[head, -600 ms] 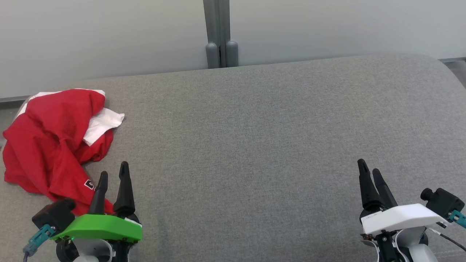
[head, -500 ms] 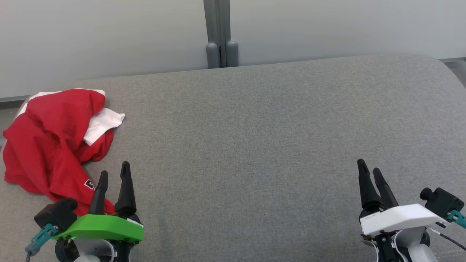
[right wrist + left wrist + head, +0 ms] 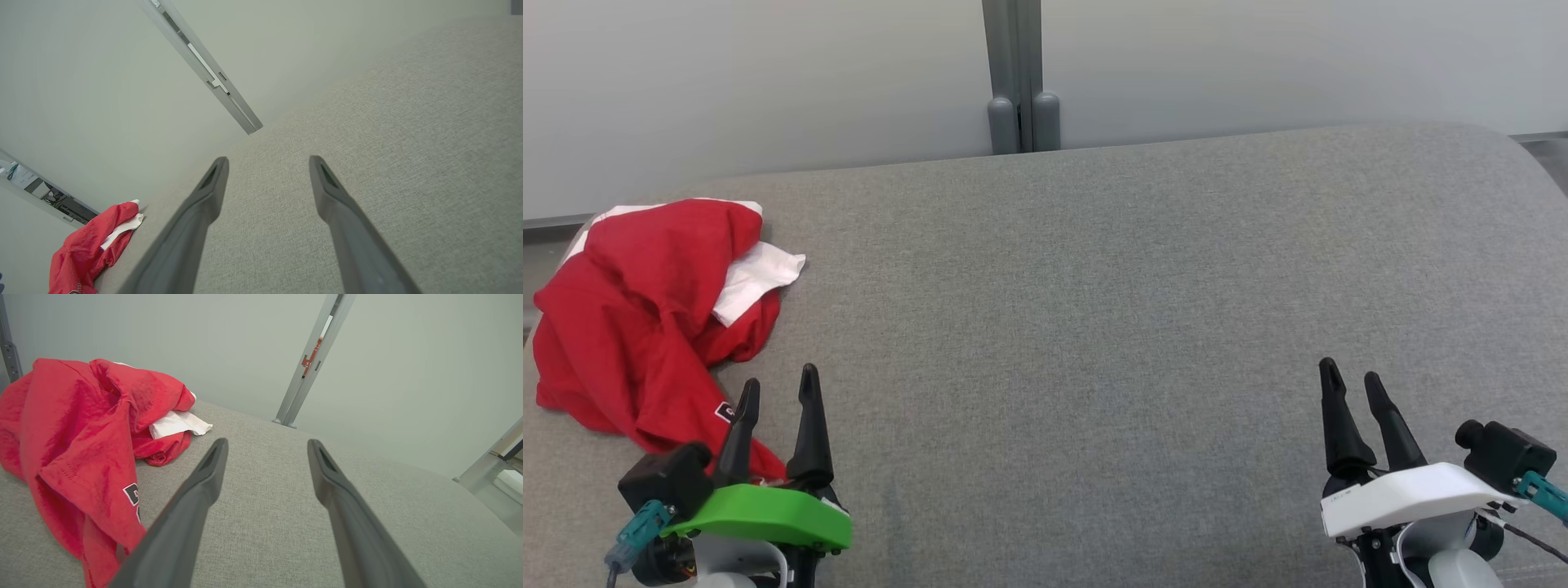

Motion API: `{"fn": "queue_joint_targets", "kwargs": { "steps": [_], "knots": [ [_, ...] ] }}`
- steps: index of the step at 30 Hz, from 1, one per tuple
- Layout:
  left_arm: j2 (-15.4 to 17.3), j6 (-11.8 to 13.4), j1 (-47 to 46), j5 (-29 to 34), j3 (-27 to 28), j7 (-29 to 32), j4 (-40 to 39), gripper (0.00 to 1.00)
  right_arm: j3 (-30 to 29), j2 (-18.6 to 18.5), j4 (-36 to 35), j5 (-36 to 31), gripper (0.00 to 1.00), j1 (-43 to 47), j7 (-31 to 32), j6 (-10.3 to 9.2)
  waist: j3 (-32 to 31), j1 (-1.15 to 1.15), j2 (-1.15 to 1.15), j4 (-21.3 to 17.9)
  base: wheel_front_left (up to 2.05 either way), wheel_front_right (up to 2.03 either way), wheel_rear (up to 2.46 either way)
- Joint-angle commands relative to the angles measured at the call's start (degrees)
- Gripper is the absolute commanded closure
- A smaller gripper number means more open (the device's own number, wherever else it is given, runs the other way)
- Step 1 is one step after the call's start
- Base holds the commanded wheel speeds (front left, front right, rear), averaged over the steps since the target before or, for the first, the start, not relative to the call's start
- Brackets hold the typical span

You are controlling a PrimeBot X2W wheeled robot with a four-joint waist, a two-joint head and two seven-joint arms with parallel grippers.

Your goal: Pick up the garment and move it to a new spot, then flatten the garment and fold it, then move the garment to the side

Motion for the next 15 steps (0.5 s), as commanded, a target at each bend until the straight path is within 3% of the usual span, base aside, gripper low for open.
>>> {"fn": "queue_joint_targets", "kwargs": {
  "steps": [1, 15],
  "knots": [
    [0.7, 0.4, 0.1, 1.6, -0.2, -0.6, -0.5, 0.00, 0.1, -0.3, -0.8, -1.8, 0.00, 0.2, -0.7, 0.17, 0.0, 0.00, 0.00, 0.0, 0.00, 0.00, 0.00],
    [1.1, 1.0, 0.0, 8.9, -1.2, -2.5, -0.1, 0.00, 0.5, -0.4, -0.8, -9.6, 0.00, 0.6, -2.6, 0.17, 0.0, 0.00, 0.00, 0.3, 0.00, 0.00, 0.00]
  ]
}}
